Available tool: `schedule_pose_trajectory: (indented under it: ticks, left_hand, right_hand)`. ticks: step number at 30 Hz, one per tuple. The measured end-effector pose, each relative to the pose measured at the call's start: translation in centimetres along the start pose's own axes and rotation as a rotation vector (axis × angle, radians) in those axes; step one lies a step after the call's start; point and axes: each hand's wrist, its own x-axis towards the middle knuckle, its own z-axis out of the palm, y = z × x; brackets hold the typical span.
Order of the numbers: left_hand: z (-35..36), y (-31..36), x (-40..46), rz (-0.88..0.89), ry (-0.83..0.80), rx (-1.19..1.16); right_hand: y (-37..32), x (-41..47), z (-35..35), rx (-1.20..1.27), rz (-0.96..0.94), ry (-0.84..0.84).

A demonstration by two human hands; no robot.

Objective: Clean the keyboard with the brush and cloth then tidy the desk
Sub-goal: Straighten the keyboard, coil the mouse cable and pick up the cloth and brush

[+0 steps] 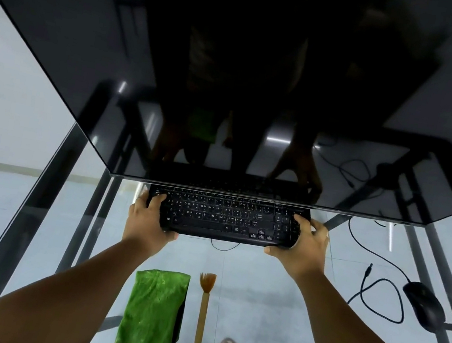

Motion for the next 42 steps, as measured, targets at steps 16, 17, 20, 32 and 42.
schedule_pose_trajectory:
  ticks: [16,17,20,32,42]
  left_hand:
    - [0.6,0.3,-1.2,0.062,0.02,0.174]
    - [0.6,0.5,-1.5,0.088,0.022,0.197]
    - [1.0,1.6,-2.5,0.181,0.022,0.222]
    - [7.5,12.1,-6.7,0.346,-0.075,0.33]
    - [15.4,23.0,-9.0,0.413,-0.143,0.333]
  right_hand:
    - [0.1,-0.7,-0.5,-0.18,0.002,-0.054]
    - [0.1,-0.9,-0.6,-0.183,0.001,-0.051]
    - [0.1,-1.4,-0.9,-0.164,-0.021,-0.011]
    - [4.6,-1.5,-5.5,-0.023,-0.046,0.114]
    - [15.0,0.1,-13.5,0.028,0.004,0.228]
